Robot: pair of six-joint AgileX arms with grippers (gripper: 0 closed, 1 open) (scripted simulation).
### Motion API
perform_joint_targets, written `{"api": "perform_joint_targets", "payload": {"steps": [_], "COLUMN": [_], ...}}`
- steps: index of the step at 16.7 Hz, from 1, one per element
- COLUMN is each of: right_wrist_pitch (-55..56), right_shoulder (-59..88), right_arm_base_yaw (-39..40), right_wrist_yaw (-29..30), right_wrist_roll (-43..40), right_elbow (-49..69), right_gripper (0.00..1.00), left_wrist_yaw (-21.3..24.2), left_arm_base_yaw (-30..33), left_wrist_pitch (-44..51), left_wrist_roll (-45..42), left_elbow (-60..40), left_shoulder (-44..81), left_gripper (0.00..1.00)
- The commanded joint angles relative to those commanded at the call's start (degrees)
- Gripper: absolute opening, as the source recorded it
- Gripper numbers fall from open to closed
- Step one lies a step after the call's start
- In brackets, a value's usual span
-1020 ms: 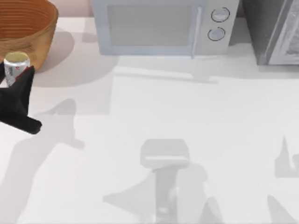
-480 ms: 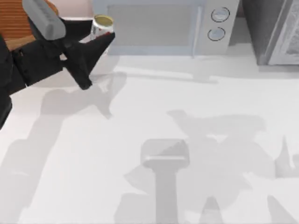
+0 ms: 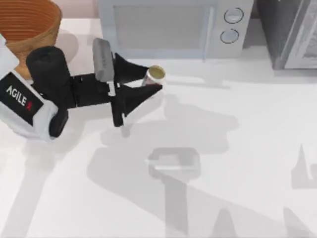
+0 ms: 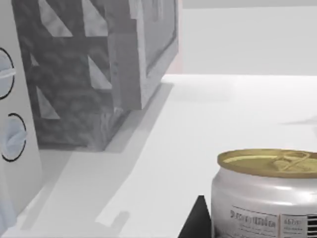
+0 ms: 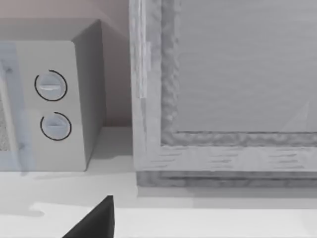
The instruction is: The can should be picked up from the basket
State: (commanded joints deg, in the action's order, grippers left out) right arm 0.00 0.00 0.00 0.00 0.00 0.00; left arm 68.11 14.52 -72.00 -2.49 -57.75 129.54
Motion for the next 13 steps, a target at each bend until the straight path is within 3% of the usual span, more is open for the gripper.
{"api": "perform_joint_targets", "payload": {"steps": [6,12,13], "right_wrist_pitch": [0.0,0.0,0.0], "right_shoulder": [0.0,0.0,0.0], "right_arm_base_yaw": [0.0,0.0,0.0], "right_wrist_yaw": [0.0,0.0,0.0], "right_wrist_roll": [0.0,0.0,0.0], "right_elbow": [0.0,0.0,0.0], "right_gripper": [1.0,1.0,1.0], "left_wrist_yaw": [8.4,9.0,9.0], "left_arm_base_yaw": [1.1,1.2,1.2], "left_wrist_pitch": [-6.2,-6.6,-6.6], "left_wrist_roll": [0.2,0.3,0.3], "left_elbow": [-5.6,-5.9,-5.9], "left_shoulder": [14.0,14.9,14.9], "left_gripper": [0.0,0.0,0.08]}}
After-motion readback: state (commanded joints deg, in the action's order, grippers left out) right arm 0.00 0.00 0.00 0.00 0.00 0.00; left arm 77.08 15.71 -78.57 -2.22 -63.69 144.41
